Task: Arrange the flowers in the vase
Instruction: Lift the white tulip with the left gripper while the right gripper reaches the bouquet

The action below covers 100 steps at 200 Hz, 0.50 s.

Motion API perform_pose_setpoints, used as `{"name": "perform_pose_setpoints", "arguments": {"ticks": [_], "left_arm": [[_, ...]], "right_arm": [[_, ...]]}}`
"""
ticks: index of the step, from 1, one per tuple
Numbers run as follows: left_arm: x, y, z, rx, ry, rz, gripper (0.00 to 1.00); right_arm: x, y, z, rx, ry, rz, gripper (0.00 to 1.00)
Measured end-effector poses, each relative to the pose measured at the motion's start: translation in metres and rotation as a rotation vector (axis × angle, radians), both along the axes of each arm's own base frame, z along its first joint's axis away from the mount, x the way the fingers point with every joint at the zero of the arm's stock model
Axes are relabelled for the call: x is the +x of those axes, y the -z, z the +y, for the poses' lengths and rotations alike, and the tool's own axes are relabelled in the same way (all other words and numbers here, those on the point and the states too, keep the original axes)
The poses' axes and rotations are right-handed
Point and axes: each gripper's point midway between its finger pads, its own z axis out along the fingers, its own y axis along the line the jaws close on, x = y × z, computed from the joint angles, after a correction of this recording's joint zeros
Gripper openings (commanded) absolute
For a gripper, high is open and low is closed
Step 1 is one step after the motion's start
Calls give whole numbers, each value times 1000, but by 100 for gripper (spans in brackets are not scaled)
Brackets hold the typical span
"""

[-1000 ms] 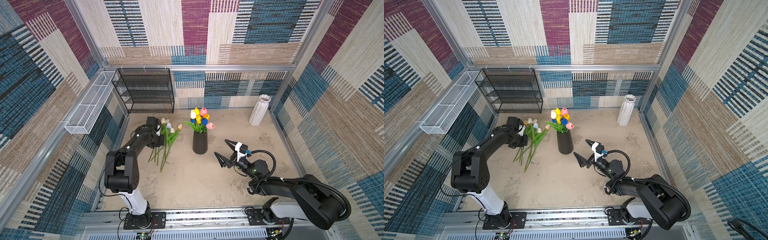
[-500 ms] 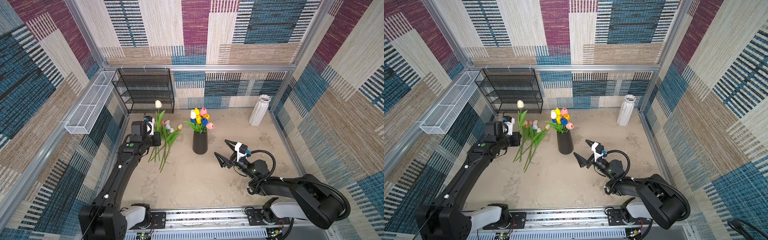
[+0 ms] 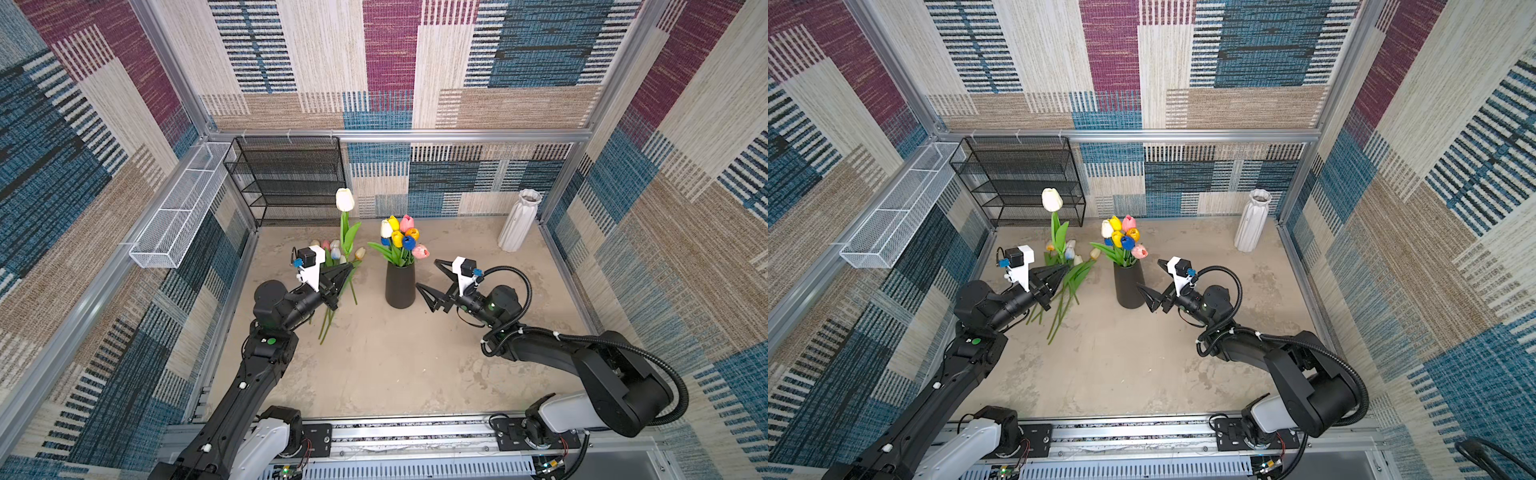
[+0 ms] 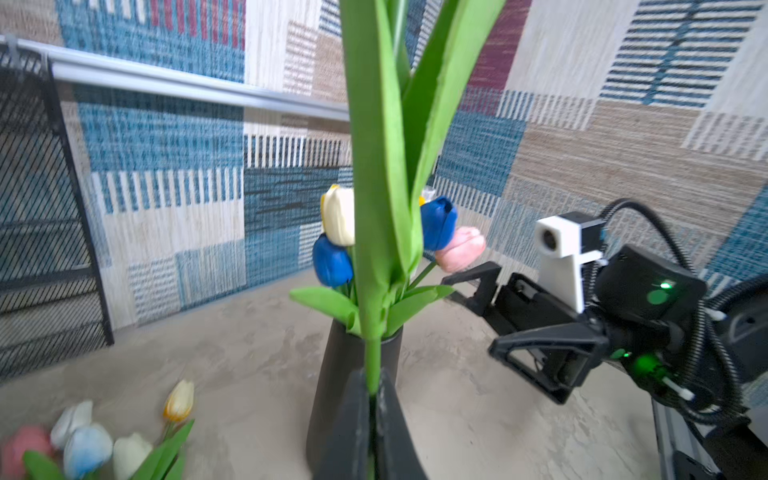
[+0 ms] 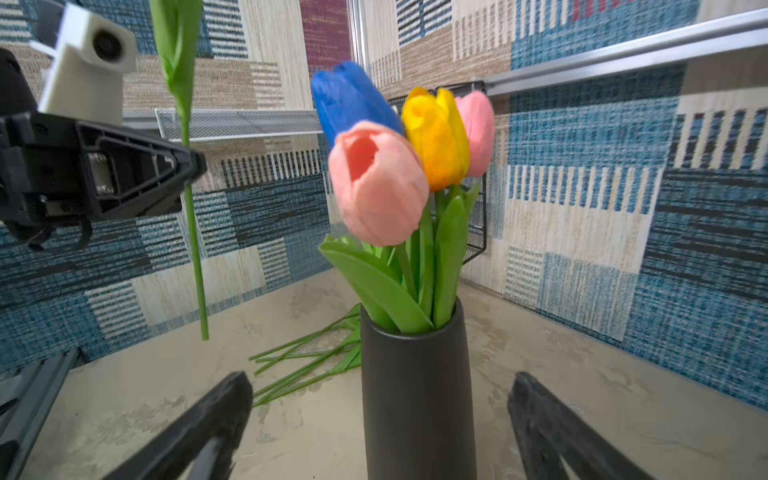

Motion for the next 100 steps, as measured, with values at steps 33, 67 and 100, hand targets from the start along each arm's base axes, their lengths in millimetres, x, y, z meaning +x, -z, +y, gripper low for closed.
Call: {"name": "perform_pose_setpoints", "arguments": {"ticks": [33, 67, 100], "left_arm": [[-17, -8, -23, -9, 112, -83, 0], [-15, -10, -39, -31, 174, -121, 0], [-3, -22, -57, -57, 232, -162, 0]], "right_arm": [[21, -5, 20, -38, -49, 8, 98], [43, -2, 35, -57, -62, 31, 93], [69, -5, 42, -72, -22, 46, 84]]}}
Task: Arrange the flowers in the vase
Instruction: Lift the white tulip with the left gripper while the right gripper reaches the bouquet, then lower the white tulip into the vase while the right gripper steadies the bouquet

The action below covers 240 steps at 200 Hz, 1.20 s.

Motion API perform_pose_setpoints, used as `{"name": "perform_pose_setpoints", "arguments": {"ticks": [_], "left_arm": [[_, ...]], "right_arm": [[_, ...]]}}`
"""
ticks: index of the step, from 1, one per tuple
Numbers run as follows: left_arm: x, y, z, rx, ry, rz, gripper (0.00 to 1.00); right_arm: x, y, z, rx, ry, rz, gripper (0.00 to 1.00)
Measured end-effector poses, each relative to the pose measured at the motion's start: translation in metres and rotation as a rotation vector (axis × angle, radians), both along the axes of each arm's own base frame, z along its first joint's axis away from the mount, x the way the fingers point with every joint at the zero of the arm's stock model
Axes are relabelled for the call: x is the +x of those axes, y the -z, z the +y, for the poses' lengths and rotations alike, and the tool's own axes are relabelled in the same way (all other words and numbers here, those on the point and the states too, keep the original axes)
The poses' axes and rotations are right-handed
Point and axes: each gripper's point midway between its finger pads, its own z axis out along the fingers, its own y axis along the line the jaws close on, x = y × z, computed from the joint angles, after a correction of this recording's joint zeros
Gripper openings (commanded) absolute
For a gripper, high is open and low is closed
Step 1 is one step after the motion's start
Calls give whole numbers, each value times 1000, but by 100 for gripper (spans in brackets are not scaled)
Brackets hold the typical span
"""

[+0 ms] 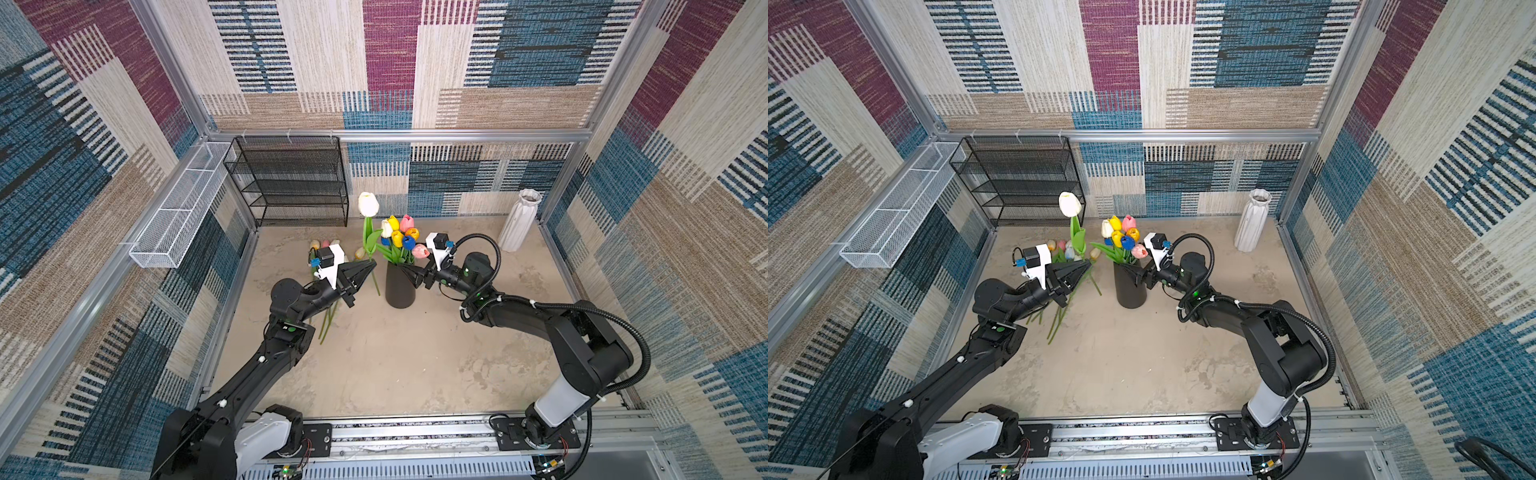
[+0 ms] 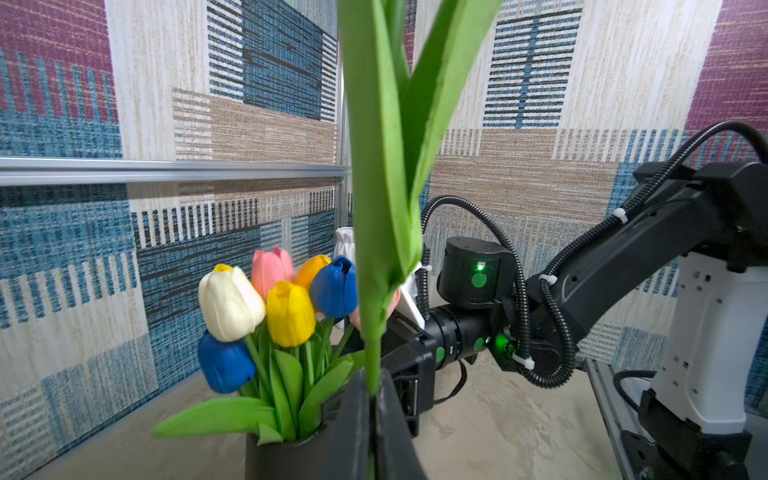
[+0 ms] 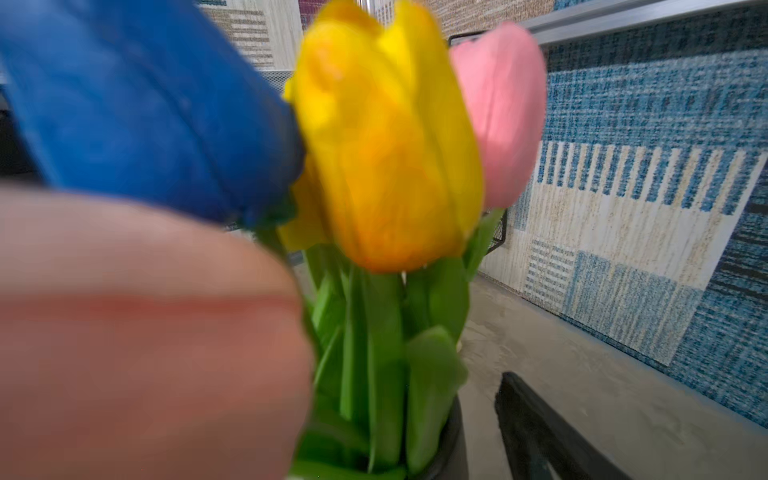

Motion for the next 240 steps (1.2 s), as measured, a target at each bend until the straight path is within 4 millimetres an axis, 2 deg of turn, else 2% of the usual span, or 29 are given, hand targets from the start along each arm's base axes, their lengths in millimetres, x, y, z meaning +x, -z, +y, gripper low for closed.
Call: {"name": "perform_pose_setpoints", "arguments": {"ticks": [41, 89, 151, 191, 240], "left_arm": [[20, -10, -14, -30, 44, -34, 0], [45, -12, -24, -50, 54, -48, 0], [57, -13, -31, -55, 55, -57, 0], [59, -17, -32, -52, 23, -68, 0], [74, -17, -35, -28, -41, -101, 0]], "right_arm": [[19, -7, 1, -16, 36, 1, 69], [28, -9, -3, -23, 44, 8, 60], [10, -8, 6, -27, -68, 9, 57], [4, -18, 6, -19, -92, -11, 50], [0, -23, 6, -18, -104, -24, 47]]}}
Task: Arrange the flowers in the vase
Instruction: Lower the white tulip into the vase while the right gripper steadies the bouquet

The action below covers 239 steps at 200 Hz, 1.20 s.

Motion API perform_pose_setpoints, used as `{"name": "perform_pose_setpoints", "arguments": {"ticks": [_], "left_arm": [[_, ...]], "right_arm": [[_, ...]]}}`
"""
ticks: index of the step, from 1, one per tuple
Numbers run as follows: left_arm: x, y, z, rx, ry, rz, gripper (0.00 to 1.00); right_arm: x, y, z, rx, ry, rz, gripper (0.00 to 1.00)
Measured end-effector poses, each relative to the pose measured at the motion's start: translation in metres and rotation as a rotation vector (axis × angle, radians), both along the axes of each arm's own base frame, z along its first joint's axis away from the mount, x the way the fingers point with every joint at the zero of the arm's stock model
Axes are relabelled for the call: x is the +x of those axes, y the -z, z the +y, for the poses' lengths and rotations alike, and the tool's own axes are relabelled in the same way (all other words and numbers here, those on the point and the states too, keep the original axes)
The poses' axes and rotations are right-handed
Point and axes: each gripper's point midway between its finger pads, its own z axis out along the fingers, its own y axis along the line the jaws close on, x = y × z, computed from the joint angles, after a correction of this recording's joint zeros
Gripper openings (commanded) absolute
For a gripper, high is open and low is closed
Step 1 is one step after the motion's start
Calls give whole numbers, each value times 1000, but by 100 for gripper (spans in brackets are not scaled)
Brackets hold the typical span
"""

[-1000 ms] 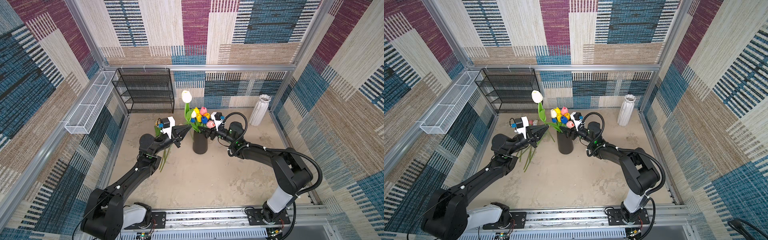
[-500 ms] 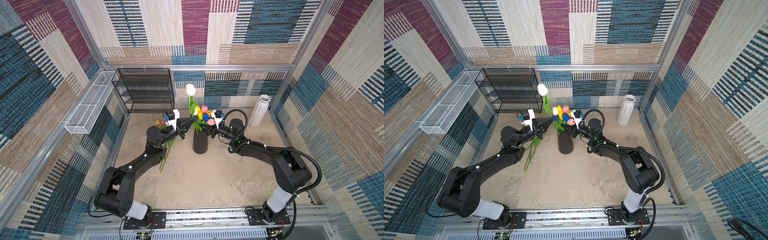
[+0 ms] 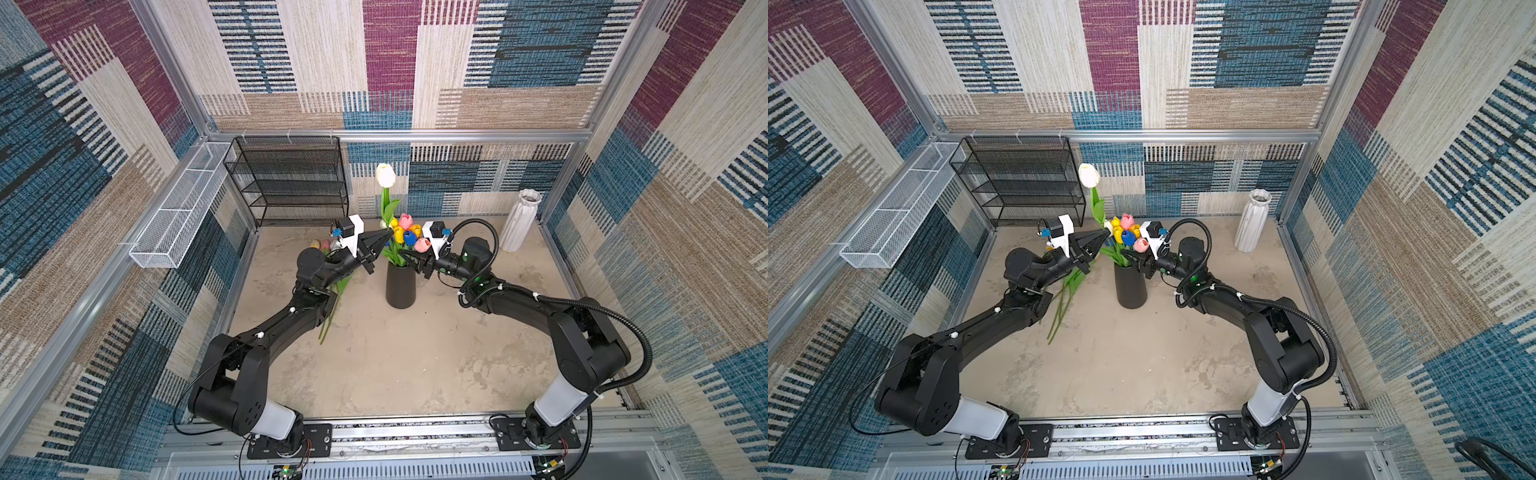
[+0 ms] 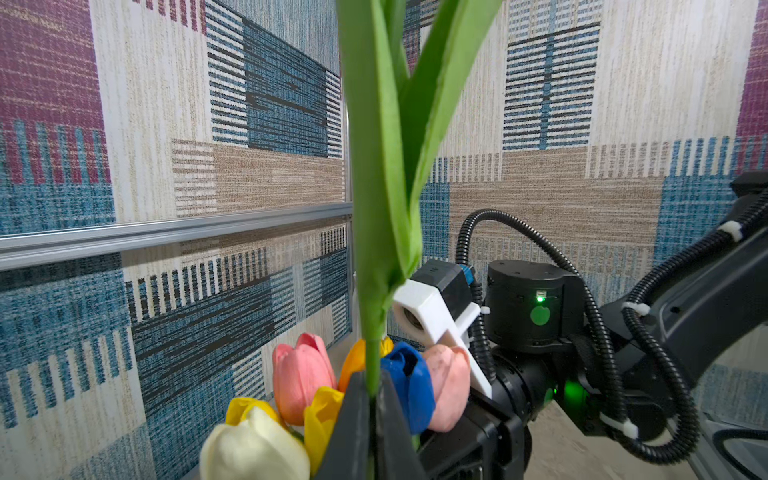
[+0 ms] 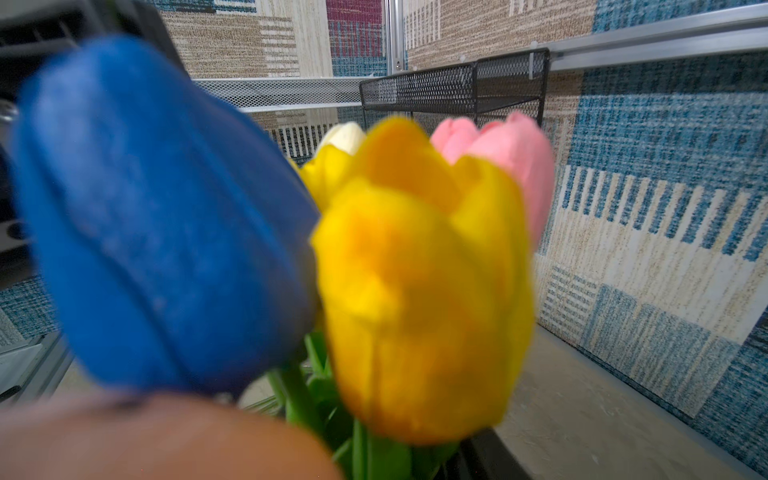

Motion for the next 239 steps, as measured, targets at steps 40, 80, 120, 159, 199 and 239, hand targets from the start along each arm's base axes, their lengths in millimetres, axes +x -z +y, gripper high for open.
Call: {"name": "perform_pose_setpoints", "arguments": {"ticks": [40, 80, 120, 159, 199, 239], "left_arm": [[15, 17, -5, 7, -19, 28, 0], [17, 18, -8, 12, -27, 15, 0], [20, 23, -6, 24, -54, 9, 0], [23, 27, -5, 31, -80, 4, 0], [28, 38, -10, 43, -83, 16, 0], [23, 55, -13, 52, -91, 30, 0]], "right_arm": [[-2, 3, 0, -3, -4, 5, 47], [-3, 1, -3, 0, 5, 0, 47], [-4, 2, -3, 0, 5, 0, 47], [-5, 2, -4, 1, 5, -2, 47], [-5, 1, -4, 3, 5, -5, 47], [-5, 1, -4, 3, 7, -6, 48]]}}
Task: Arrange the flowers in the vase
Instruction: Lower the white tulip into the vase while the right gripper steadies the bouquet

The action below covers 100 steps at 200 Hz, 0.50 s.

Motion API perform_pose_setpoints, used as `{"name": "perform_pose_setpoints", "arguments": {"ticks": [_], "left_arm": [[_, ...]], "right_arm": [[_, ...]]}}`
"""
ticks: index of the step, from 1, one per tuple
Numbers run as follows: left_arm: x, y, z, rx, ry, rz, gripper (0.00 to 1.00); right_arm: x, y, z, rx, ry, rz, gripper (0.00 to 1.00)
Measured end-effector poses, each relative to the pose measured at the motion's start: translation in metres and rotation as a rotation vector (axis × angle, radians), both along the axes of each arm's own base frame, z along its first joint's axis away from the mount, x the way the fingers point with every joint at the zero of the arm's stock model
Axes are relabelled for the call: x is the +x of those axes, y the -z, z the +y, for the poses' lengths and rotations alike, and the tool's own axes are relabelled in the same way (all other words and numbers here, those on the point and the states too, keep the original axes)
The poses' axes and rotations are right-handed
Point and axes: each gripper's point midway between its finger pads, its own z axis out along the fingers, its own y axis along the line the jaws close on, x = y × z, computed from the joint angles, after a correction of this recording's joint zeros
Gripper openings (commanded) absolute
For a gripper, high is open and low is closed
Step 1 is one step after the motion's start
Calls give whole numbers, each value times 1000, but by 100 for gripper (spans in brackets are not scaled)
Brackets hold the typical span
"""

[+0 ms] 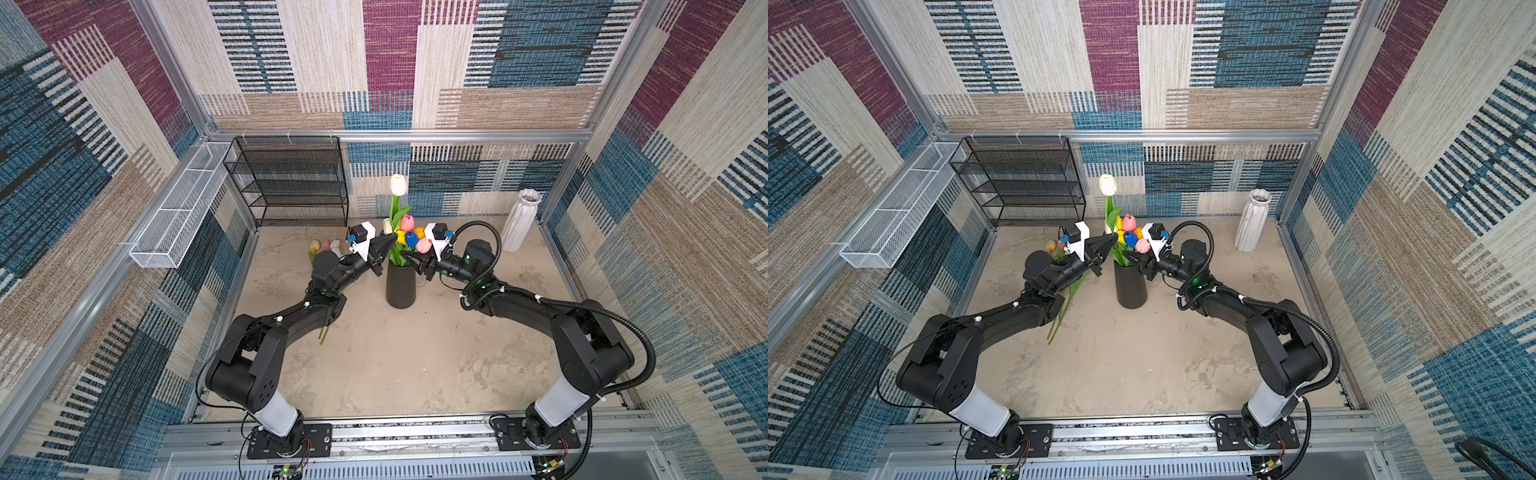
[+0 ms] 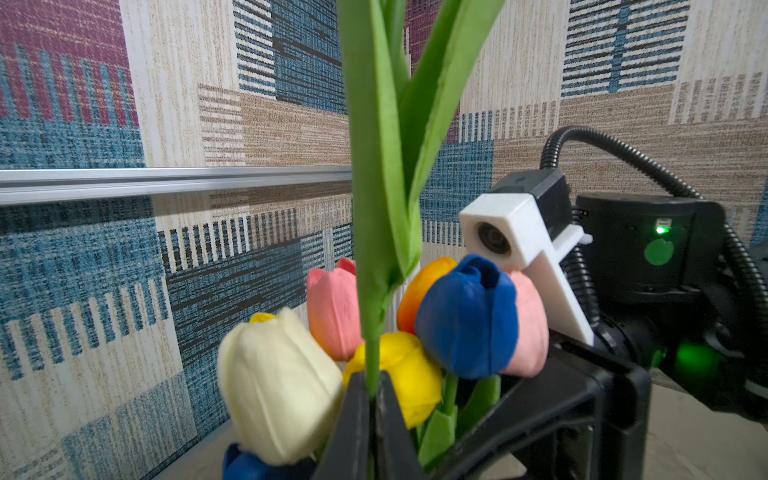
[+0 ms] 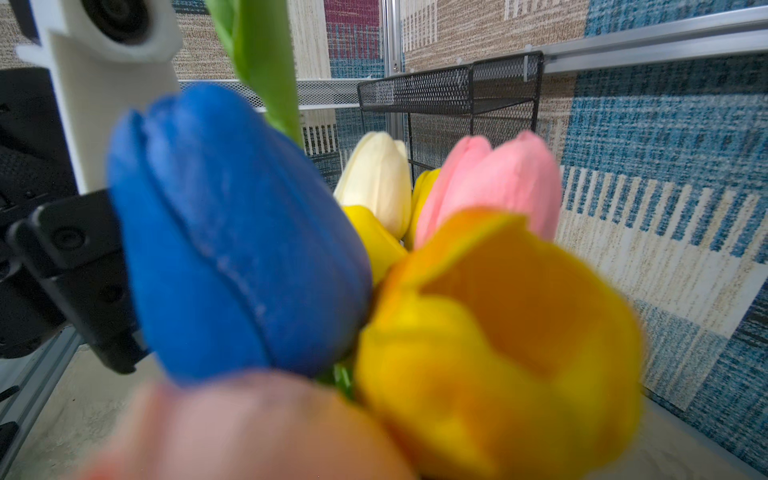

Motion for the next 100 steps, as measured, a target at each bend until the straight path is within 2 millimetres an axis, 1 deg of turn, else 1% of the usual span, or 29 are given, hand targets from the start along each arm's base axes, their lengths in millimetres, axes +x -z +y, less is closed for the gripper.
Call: {"name": "perform_pose_setpoints", "arguments": {"ticks": [21, 36, 51, 64, 81, 92, 100], "left_arm": [[-4, 12, -2, 3, -5, 19, 0], [-7, 15, -3, 3, -5, 20, 0], [-5, 17, -2, -2, -19, 19, 0], [-4, 22, -3, 3, -20, 29, 0], [-3, 29, -5, 9, -18, 43, 10], [-2, 33, -5, 13, -18, 49, 24], [-3, 34, -5, 13, -17, 50, 28]], "right_arm": [[0, 0, 0, 1, 0, -2, 48], [1, -1, -1, 2, 2, -5, 48], [1, -1, -1, 4, 3, -7, 48], [2, -1, -1, 4, 8, -7, 49], [2, -1, -1, 5, 9, -8, 49], [3, -1, -2, 6, 10, -9, 49], [3, -1, -2, 6, 11, -10, 50]]}}
